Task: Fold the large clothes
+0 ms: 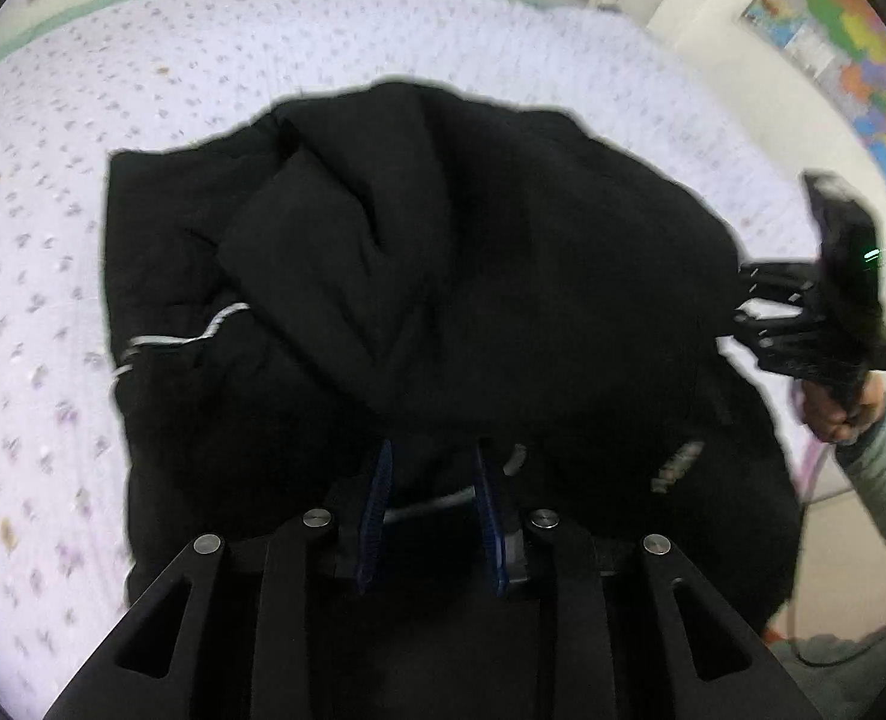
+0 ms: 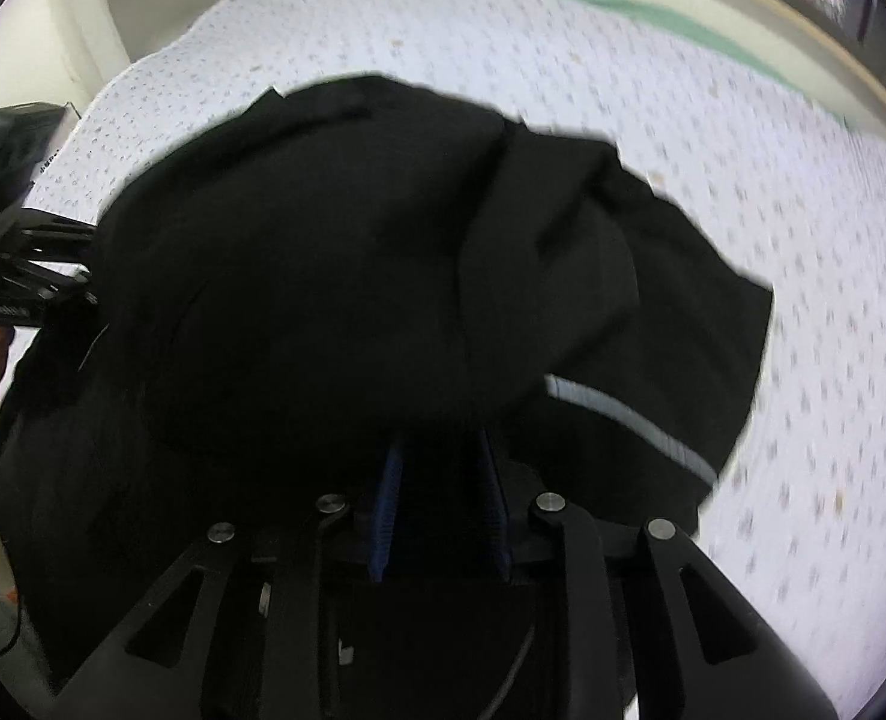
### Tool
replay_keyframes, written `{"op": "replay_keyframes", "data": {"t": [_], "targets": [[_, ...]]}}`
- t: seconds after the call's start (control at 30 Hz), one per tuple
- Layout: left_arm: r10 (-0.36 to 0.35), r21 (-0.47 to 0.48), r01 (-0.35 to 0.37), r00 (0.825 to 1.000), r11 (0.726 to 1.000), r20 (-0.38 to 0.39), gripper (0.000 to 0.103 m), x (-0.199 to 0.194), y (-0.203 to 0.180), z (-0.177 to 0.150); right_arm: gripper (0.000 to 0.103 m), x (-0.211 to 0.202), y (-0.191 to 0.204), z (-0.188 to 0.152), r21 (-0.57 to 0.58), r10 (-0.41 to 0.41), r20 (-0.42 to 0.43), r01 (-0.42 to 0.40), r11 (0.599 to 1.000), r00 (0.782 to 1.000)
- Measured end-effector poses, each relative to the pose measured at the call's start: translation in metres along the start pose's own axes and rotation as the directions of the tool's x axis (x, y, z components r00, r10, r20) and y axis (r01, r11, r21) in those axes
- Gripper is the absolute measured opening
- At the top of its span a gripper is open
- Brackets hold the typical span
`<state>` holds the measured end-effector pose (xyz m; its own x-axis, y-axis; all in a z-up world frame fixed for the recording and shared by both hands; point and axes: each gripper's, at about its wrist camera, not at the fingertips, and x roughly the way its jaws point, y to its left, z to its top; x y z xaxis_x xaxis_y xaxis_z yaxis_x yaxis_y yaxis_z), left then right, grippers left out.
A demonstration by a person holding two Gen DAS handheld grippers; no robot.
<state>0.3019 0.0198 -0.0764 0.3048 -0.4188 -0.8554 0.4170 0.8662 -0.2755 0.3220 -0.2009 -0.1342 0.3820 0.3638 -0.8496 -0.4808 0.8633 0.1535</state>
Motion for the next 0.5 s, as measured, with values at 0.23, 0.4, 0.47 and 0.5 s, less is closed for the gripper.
{"op": "replay_keyframes", "data": {"t": [0.23,0.4,0.47,0.5], "targets": [[-0.046,0.038,0.039,0.973,0.999,0.226,0.054,-0.077,-0.022,0.057,0.08,-0.075,-0.02,0.057,0.12,0.179,0.273,-0.218,0.968,0.945],[-0.195,-0.038,0.205,0.965,0.978,0.177,0.055,-0.02,-0.021,0.091,0.08,-0.03,-0.001,0.105,0.256,0.194,0.292,-0.272,0.928,0.937],[-0.256,-0.098,0.264,0.963,0.96,0.088,0.055,0.019,-0.005,0.085,0.076,0.007,-0.001,0.105,0.245,0.161,0.201,-0.208,0.947,0.966],[-0.278,-0.124,0.282,0.959,0.951,0.051,0.055,0.035,0.001,0.075,0.074,0.03,0.009,0.102,0.229,0.132,0.121,-0.158,0.961,0.984]]}}
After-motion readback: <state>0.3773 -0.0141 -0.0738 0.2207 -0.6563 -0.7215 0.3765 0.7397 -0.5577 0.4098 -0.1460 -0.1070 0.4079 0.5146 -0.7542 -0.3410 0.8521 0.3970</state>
